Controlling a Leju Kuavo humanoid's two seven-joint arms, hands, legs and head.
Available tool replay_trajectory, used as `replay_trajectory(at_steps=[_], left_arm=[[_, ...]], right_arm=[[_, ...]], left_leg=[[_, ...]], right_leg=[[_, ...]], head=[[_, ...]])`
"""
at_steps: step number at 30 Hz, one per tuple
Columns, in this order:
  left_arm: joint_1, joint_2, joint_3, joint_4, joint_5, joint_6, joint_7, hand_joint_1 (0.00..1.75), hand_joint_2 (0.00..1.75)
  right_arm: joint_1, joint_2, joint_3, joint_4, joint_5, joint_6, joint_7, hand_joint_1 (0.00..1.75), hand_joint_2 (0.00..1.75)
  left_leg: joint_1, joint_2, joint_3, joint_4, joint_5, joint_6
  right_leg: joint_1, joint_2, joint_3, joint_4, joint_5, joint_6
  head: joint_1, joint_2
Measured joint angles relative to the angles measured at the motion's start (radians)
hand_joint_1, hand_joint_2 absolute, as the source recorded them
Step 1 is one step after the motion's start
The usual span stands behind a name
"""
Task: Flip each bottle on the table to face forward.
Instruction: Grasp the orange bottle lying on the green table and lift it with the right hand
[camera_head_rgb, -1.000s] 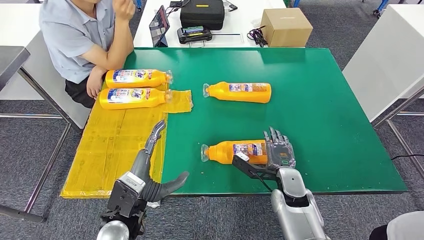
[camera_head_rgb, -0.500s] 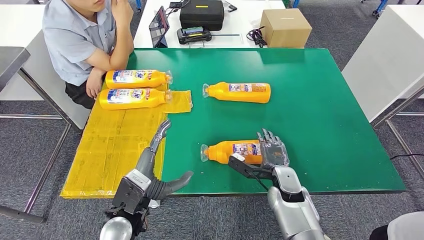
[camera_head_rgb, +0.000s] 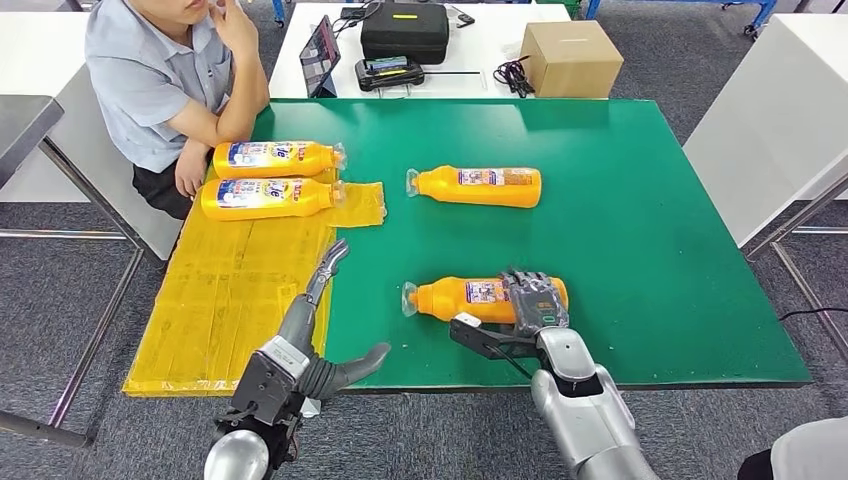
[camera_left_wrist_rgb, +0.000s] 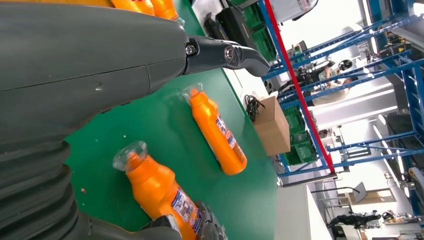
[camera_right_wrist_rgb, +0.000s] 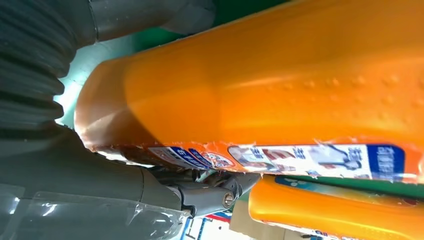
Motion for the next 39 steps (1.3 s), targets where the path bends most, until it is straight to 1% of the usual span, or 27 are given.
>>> replay_trajectory(at_steps=[8, 11, 12, 14, 18, 20, 24, 27, 32, 35, 39], left_arm=[[-0.006, 0.001, -0.004, 0.008, -0.001, 0.000, 0.000, 0.00, 1.75], [-0.006, 0.001, -0.004, 0.008, -0.001, -0.001, -0.001, 0.00, 1.75], [-0.007, 0.001, -0.004, 0.008, 0.000, -0.001, -0.001, 0.00, 1.75], [-0.008, 0.001, -0.004, 0.010, 0.010, 0.004, -0.003, 0.00, 1.75], [-0.020, 0.003, -0.003, 0.027, 0.085, 0.039, 0.014, 0.00, 1.75], [-0.026, 0.003, 0.000, 0.044, 0.169, 0.052, 0.046, 0.00, 1.75], [-0.032, 0.003, 0.024, 0.107, 0.413, 0.048, 0.096, 0.00, 1.75], [-0.029, 0.003, 0.056, 0.159, 0.528, 0.055, 0.088, 0.00, 1.75], [-0.024, 0.001, 0.094, 0.204, 0.579, 0.069, 0.082, 0.00, 1.75], [-0.024, -0.001, 0.103, 0.231, 0.613, 0.045, 0.091, 0.00, 1.75], [-0.033, -0.002, 0.105, 0.273, 0.635, 0.021, 0.082, 0.00, 1.75]], right_arm=[[-0.045, -0.016, 0.024, 0.055, 0.002, 0.023, 0.039, 1.75, 1.75], [-0.051, -0.017, 0.027, 0.061, -0.010, 0.027, 0.040, 1.75, 1.75], [-0.051, -0.017, 0.027, 0.062, -0.027, 0.028, 0.029, 1.75, 1.75], [-0.049, -0.018, 0.016, 0.059, -0.122, 0.043, -0.036, 1.75, 1.75], [-0.030, -0.032, -0.033, 0.025, -0.452, 0.114, -0.214, 1.75, 1.75], [-0.003, -0.032, -0.044, -0.017, -0.579, 0.149, -0.262, 1.75, 1.75], [0.039, -0.004, -0.029, -0.118, -0.719, 0.194, -0.261, 1.75, 1.75], [0.057, 0.020, 0.011, -0.180, -0.789, 0.201, -0.254, 1.75, 1.75], [0.059, 0.044, 0.074, -0.268, -0.838, 0.200, -0.243, 1.75, 1.75], [0.054, 0.056, 0.107, -0.296, -0.861, 0.203, -0.243, 1.75, 1.75], [0.037, 0.074, 0.154, -0.301, -0.880, 0.203, -0.242, 1.75, 1.75]], left_leg=[[0.000, 0.000, 0.004, 0.000, 0.000, 0.000], [0.000, 0.000, 0.004, 0.000, 0.000, 0.000], [0.000, 0.000, 0.004, 0.000, 0.000, 0.000], [0.000, 0.000, 0.005, 0.000, 0.000, 0.000], [0.000, 0.004, 0.008, 0.000, -0.002, 0.000], [0.000, 0.005, 0.007, 0.000, -0.002, -0.001], [0.001, 0.005, 0.005, 0.000, -0.001, -0.002], [0.002, 0.005, 0.000, 0.000, 0.001, -0.003], [0.002, 0.003, -0.004, 0.000, 0.002, -0.003], [0.001, 0.003, -0.006, 0.000, 0.002, -0.003], [0.001, 0.003, -0.008, 0.000, 0.002, -0.002]], right_leg=[[0.000, 0.000, 0.003, 0.000, 0.000, 0.000], [0.000, 0.000, 0.003, 0.000, 0.000, 0.000], [0.000, 0.000, 0.003, 0.000, 0.000, 0.000], [0.000, 0.000, 0.003, 0.000, 0.000, 0.000], [0.000, 0.002, 0.006, 0.000, 0.001, -0.001], [0.000, 0.004, 0.006, 0.000, 0.002, -0.002], [0.001, 0.005, 0.003, 0.000, 0.002, -0.003], [0.002, 0.005, -0.001, 0.001, 0.002, -0.003], [0.002, 0.004, -0.004, 0.001, 0.002, -0.003], [0.001, 0.004, -0.006, 0.001, 0.002, -0.003], [0.000, 0.004, -0.008, 0.001, 0.002, -0.003]], head=[[0.000, 0.000], [0.000, 0.000], [0.000, 0.000], [0.000, 0.000], [0.000, 0.000], [0.000, 0.000], [0.000, 0.000], [0.000, 0.000], [0.000, 0.000], [0.000, 0.000], [0.000, 0.000]])
